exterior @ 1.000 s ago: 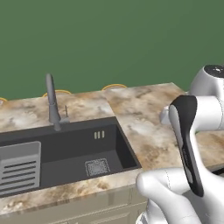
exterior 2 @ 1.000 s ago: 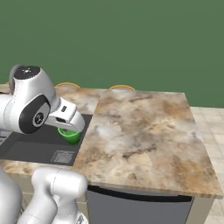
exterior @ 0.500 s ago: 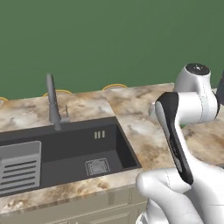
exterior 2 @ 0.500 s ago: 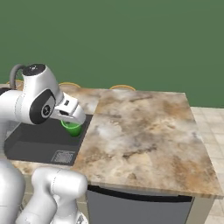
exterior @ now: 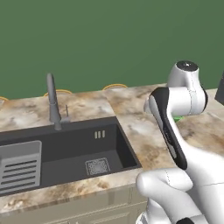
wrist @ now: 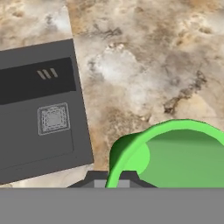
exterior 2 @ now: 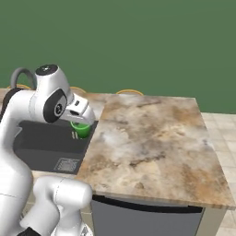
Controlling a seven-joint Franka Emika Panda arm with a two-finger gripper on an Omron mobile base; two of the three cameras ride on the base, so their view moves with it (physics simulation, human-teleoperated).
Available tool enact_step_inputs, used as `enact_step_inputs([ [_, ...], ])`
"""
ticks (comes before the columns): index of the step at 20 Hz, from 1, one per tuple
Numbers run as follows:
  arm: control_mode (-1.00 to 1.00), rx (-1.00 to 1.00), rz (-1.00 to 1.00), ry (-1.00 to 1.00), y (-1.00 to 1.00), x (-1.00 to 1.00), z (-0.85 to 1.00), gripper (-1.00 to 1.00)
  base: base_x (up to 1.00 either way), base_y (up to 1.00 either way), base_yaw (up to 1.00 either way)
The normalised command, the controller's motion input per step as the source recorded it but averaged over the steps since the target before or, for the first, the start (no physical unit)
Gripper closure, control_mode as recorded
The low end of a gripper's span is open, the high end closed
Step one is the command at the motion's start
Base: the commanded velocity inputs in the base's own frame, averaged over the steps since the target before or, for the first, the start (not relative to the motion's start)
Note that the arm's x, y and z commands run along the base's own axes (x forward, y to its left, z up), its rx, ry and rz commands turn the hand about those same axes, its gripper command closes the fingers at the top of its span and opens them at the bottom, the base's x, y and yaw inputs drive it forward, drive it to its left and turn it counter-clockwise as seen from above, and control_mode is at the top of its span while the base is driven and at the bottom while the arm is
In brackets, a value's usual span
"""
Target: Pick the cup and bowl from the counter and place them on the counter next to the sink.
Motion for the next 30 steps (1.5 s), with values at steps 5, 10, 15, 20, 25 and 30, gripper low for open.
enact_step_inputs([
  [5,-1.0,0.0,0.0,0.0,0.26,0.34,-0.58,1.0,0.0,0.0,0.0],
  [10,-1.0,0.0,0.0,0.0,0.27,0.31,-0.67,1.0,0.0,0.0,0.0],
  [15,-1.0,0.0,0.0,0.0,0.05,0.33,-0.52,1.0,0.0,0.0,0.0],
  [20,-1.0,0.0,0.0,0.0,0.0,0.31,-0.36,1.0,0.0,0.0,0.0],
  [25,-1.0,0.0,0.0,0.03,0.0,0.52,-0.34,1.0,0.0,0.0,0.0],
  [30,-1.0,0.0,0.0,0.07,-0.01,0.48,-0.32,1.0,0.0,0.0,0.0],
])
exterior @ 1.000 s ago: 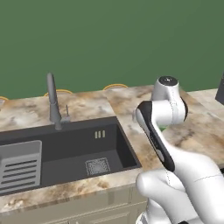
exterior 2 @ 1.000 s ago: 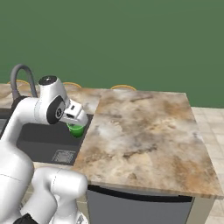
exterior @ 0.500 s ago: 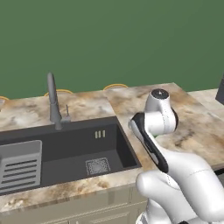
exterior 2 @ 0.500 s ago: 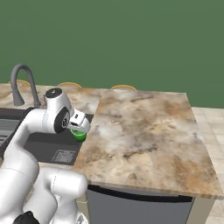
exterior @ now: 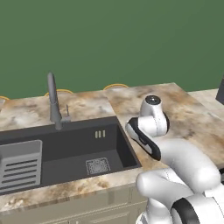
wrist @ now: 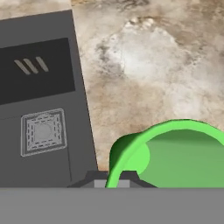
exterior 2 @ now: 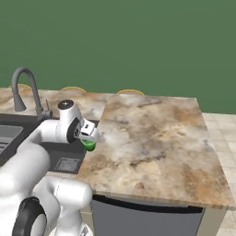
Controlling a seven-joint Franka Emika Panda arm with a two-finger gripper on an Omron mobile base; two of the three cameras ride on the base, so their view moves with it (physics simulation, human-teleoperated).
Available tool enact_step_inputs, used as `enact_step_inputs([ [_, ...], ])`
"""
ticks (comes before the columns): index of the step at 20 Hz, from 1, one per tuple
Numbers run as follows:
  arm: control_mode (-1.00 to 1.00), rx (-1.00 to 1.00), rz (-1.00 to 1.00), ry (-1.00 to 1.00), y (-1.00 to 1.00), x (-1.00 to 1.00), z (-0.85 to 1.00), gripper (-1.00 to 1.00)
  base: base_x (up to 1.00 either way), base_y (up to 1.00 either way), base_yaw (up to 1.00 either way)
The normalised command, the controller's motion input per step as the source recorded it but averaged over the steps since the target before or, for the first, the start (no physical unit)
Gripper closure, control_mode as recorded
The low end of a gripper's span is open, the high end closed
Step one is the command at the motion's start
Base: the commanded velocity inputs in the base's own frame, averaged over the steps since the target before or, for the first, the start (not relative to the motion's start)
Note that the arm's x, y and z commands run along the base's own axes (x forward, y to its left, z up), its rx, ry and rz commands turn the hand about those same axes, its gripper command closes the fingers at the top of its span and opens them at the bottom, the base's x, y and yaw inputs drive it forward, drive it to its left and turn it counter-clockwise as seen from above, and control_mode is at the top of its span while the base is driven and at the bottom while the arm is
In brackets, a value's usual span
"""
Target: Pick the cup and bowl from the counter and place them on the counter next to the sink.
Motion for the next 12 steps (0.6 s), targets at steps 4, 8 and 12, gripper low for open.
enact_step_inputs([
  [4,-1.0,-0.02,0.0,0.13,-0.12,0.24,-0.27,1.0,0.0,0.0,0.0],
  [8,-1.0,-0.02,0.0,0.15,-0.12,0.16,-0.25,1.0,0.0,0.0,0.0],
  [12,-1.0,-0.02,0.0,0.15,-0.07,0.1,-0.23,1.0,0.0,0.0,0.0],
])
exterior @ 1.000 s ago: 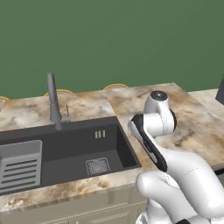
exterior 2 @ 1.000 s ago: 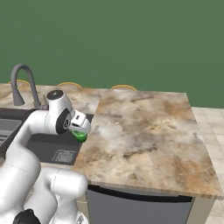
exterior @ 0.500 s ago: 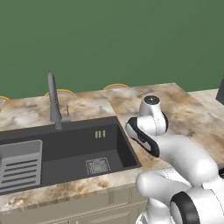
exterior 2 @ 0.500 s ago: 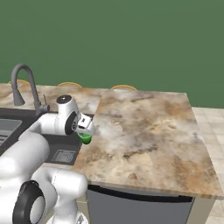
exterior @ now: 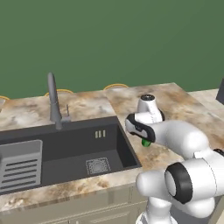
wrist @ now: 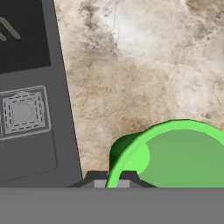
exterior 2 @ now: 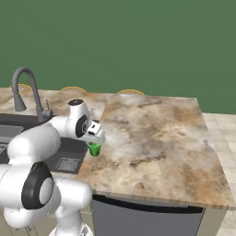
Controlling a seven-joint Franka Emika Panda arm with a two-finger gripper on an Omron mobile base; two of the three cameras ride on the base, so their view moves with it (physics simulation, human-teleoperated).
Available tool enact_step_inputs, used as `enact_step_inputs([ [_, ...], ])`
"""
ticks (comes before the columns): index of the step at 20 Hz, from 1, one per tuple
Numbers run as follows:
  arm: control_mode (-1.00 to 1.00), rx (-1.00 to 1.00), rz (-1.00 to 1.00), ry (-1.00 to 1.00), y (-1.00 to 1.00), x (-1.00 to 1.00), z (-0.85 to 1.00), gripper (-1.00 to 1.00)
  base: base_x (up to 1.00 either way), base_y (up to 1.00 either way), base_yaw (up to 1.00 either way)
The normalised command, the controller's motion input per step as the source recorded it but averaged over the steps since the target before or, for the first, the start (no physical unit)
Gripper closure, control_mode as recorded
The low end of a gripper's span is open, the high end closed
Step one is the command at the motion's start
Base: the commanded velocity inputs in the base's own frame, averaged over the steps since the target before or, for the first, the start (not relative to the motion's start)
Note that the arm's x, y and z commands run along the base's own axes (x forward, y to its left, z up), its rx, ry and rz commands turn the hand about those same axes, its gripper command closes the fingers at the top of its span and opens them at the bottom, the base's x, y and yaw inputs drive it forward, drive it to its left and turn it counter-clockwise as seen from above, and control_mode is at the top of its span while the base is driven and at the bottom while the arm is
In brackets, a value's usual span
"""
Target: Pick the cup and bowl from the counter and place them on the counter next to the sink.
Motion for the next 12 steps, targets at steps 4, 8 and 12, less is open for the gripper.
enact_step_inputs([
  [4,-1.0,0.0,0.0,0.05,-0.02,0.04,-0.09,1.0,0.0,0.0,0.0],
  [8,-1.0,0.0,0.0,0.0,0.0,0.0,0.0,1.0,0.0,0.0,0.0],
  [12,-1.0,0.0,0.0,0.0,0.0,0.0,0.0,1.0,0.0,0.0,0.0],
])
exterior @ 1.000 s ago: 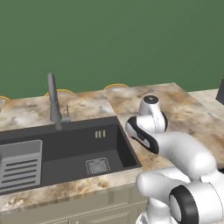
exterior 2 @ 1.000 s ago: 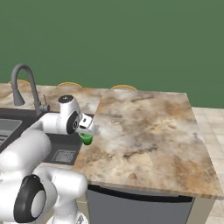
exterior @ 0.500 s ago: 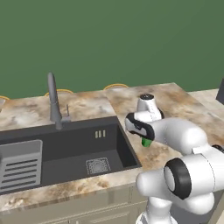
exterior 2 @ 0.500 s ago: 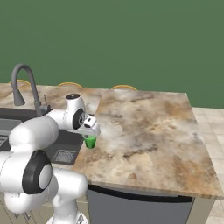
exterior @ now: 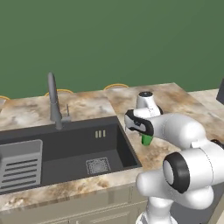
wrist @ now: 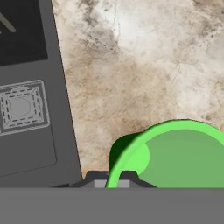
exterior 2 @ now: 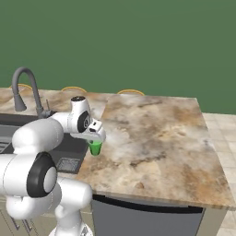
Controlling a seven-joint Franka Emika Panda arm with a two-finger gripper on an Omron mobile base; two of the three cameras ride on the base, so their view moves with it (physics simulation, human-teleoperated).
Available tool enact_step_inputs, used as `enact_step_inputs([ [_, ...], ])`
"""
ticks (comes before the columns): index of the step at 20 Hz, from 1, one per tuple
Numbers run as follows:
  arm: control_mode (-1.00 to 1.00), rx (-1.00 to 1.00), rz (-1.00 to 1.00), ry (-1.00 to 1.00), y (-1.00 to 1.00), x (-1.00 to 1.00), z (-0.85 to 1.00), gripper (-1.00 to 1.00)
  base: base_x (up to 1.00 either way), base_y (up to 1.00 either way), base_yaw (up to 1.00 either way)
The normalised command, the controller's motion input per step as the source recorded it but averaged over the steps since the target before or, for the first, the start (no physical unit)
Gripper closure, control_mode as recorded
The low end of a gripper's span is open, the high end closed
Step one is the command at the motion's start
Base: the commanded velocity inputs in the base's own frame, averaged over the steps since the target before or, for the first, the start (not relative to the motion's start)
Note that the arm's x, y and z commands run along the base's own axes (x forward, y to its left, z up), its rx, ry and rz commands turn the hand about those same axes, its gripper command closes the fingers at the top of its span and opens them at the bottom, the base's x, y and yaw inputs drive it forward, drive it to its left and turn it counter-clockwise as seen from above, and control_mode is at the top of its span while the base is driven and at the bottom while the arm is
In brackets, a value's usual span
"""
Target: Pick the cup and bowl from the counter and place them on the counter next to the sink.
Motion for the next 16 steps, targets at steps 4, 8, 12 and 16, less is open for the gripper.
enact_step_inputs([
  [4,-1.0,0.0,0.0,0.0,0.0,0.0,-0.03,-1.0,0.0,0.0,0.0],
  [8,-1.0,0.0,0.0,0.0,0.0,0.0,-0.01,-1.0,0.0,0.0,0.0],
  [12,-1.0,0.0,0.0,0.0,0.0,0.0,0.0,-1.0,0.0,0.0,0.0],
  [16,-1.0,0.02,0.0,-0.01,0.0,-0.03,0.18,-1.0,0.0,0.0,0.0],
])
